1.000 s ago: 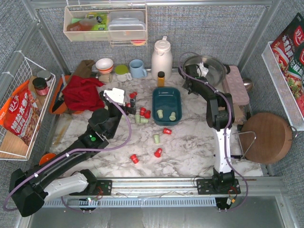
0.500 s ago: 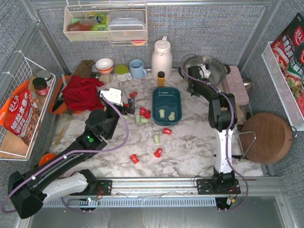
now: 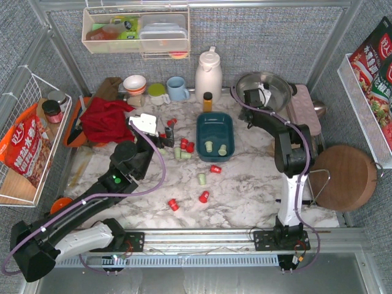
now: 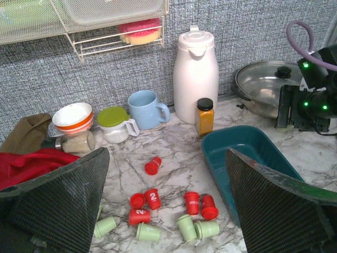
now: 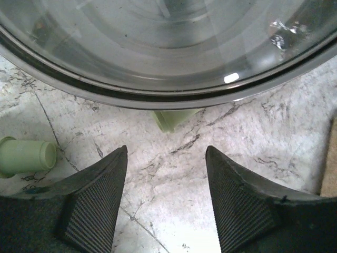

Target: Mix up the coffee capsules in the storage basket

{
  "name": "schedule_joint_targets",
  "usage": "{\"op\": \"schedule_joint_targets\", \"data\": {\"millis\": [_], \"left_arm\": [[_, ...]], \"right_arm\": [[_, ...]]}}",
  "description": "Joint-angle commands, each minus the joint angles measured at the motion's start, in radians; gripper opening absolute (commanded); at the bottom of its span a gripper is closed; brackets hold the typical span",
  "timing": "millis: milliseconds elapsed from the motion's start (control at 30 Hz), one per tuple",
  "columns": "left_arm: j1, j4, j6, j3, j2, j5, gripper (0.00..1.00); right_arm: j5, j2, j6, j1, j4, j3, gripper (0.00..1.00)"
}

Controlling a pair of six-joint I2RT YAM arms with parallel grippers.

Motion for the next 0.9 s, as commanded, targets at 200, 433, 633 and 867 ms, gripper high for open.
{"op": "schedule_joint_targets", "data": {"millis": [200,433,633,867], "left_arm": [[-0.001,0.014,0.003,0.008,-0.014,-0.003,0.99],[0.000,0.018,-0.015,0.006,-0.024,0.020,0.99],[0.000,0.021,-0.014,0.004,-0.022,0.015,0.99],[-0.001,0.018,-0.014,0.005,-0.016,0.031,0.99]], "right_arm": [[-0.427,-0.036,-0.229,-0.106,0.191,0.014,0.68],[-0.478,-0.112,-0.696,-0.098,0.177,-0.055,0.73],[-0.475,-0.087,-0.808,-0.108,0.221,-0.097,0.77],[-0.770,-0.108,-1.033,-0.105,0.170,-0.123,0.77]]}}
